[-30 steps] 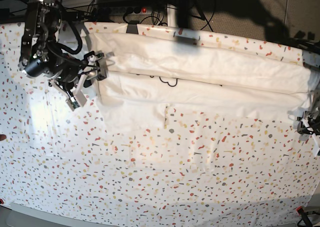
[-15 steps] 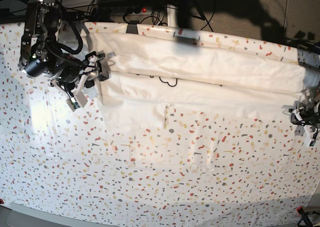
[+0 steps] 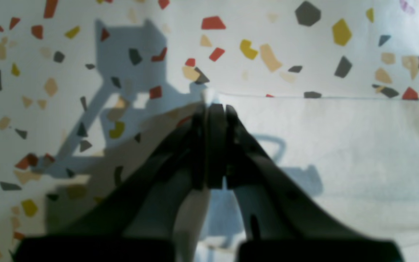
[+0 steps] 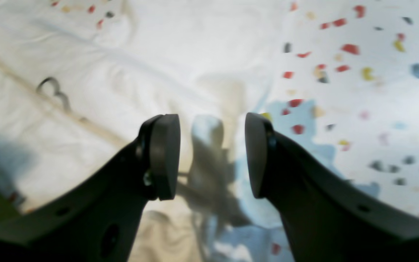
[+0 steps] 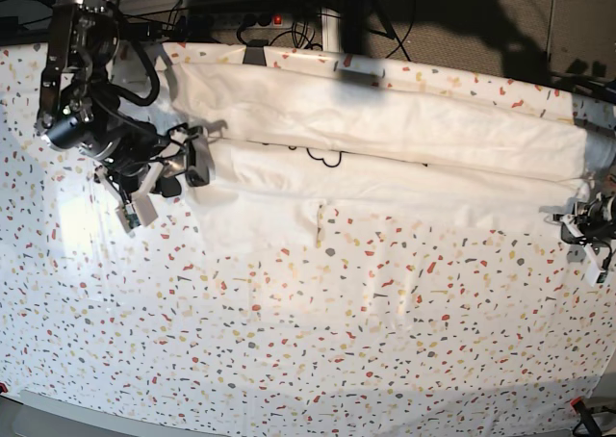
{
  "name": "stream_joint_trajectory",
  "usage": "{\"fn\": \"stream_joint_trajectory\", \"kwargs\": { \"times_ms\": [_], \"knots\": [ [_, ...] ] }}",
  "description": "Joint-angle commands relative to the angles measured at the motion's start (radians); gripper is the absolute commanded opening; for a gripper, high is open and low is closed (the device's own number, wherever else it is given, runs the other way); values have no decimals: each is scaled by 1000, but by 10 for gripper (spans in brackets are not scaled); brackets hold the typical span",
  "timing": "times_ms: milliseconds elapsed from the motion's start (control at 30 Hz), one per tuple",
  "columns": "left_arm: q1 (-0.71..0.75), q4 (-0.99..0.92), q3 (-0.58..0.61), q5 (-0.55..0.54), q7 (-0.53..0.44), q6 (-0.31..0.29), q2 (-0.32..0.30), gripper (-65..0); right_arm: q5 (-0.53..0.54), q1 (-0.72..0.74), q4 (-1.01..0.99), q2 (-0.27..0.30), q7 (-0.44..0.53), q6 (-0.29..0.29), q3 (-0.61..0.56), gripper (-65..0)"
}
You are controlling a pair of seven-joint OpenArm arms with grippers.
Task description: Fold the T-shirt properly
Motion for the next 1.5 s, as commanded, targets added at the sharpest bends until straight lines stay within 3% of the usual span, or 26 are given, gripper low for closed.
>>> {"fn": "stream_joint_trajectory", "kwargs": {
  "times_ms": [0, 100, 333, 567, 800, 1067, 1133, 1233, 1267, 1467],
  "knots": [
    [-31, 10, -6, -10, -7, 3, -23, -650, -2, 31, 17, 12, 24, -22, 7, -359],
    [-31, 10, -6, -11, -5, 3, -23, -650, -61, 97, -21, -12, 26, -64, 7, -359],
    [-31, 10, -6, -11, -6, 3, -22, -650, -69, 356, -325, -101, 39, -64, 7, -359],
    [-31, 10, -6, -11, -6, 3, -22, -650, -147, 565, -655, -100, 19, -58, 5, -359],
    [-31, 10, -6, -63, -5, 3, -22, -650, -147, 592, -792, -103, -16, 31, 5, -359],
    [-31, 10, -6, -70, -5, 3, -23, -650, -139, 590, -855, -103, -18, 31, 5, -359],
    [-31, 10, -6, -70, -5, 3, -23, -650, -125, 590, -855, -103, -32, 31, 5, -405],
    [-31, 10, -6, -70, -5, 3, -23, -650, -113, 590, -855, -103, -51, 34, 5, -622],
    [-31, 10, -6, -70, -5, 3, -22, -650, -114, 590, -855, -101, -50, 40, 5, -650],
    [-33, 10, -6, -71, -13, 3, -23, -650, -117, 601, -855, -100, -20, 65, 6, -650]
  ]
}}
